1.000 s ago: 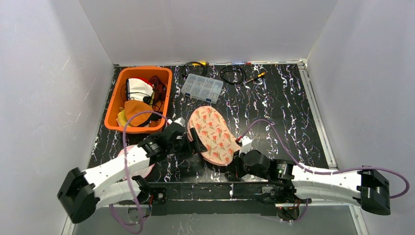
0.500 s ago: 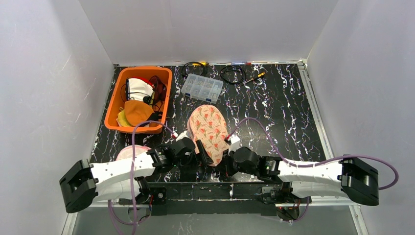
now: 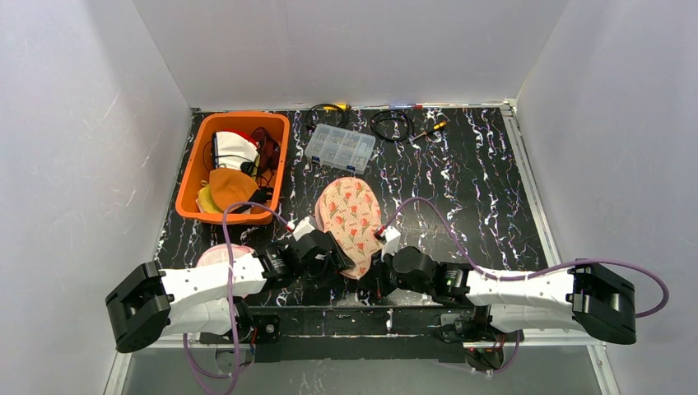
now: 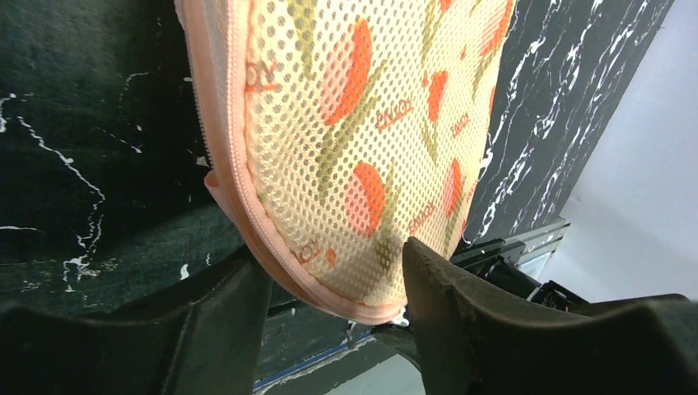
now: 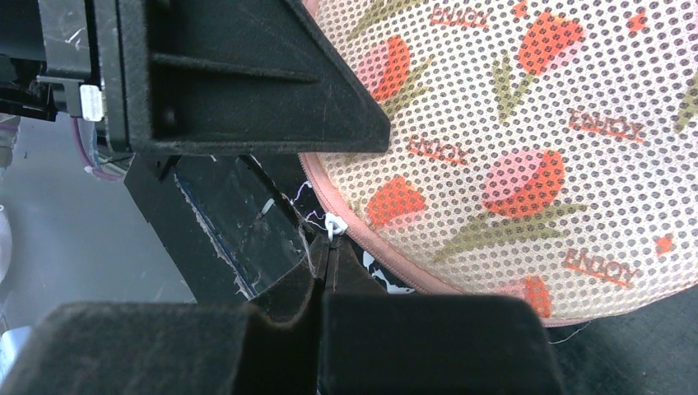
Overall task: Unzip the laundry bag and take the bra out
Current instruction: Unzip the laundry bag at the center of the board.
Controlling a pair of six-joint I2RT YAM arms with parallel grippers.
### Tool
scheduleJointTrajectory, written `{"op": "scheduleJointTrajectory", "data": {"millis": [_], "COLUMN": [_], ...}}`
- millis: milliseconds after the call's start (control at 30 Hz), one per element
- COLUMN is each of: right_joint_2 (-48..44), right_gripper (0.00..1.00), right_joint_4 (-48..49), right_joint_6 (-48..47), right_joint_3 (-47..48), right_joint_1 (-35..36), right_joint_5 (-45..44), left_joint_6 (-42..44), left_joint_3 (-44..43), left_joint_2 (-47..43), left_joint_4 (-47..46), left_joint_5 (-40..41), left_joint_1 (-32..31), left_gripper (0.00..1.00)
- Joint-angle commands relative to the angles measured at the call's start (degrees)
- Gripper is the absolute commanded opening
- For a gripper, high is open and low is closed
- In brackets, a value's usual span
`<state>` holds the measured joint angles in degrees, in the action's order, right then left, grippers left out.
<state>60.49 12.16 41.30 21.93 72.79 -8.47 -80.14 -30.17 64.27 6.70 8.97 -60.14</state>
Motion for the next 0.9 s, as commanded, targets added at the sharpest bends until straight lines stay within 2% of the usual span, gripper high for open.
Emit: {"op": "scheduleJointTrajectory", "data": {"millis": [0, 167, 367, 533, 867], "right_joint_2": [0.18, -1.17, -3.92, -7.56, -17.44], "right_gripper": [0.01, 0.01, 0.01, 0.01, 0.01], "right_joint_4": [2.88, 0.79, -2.49, -8.34, -18.66], "right_joint_6": [-1.36, -1.55, -1.74, -2.18, -0.84], "right_joint_3": [2.33, 2.41, 2.09, 1.51, -2.07], "right_joint_1": [0.42, 0.48, 0.57, 0.64, 0.66], "right_joint_5": [0.91, -0.15, -1.65, -5.4, -9.55], "left_joint_6": [-0.8, -0.9, -0.44, 0.89, 5.39], "left_joint_3": [-1.51, -2.07, -2.25, -1.99, 0.4], "left_joint_2": [-0.62, -1.02, -1.61, -2.74, -2.8], "left_joint_4": [4.2, 6.07, 7.32, 8.08, 3.88], "left_joint_5": [4.45, 5.95, 6.15, 5.66, -1.96], "left_joint_1": [-0.17, 0.12, 1.12, 2.37, 8.07], "left_gripper": [0.51, 0.3, 0.01, 0.0, 0.0]}}
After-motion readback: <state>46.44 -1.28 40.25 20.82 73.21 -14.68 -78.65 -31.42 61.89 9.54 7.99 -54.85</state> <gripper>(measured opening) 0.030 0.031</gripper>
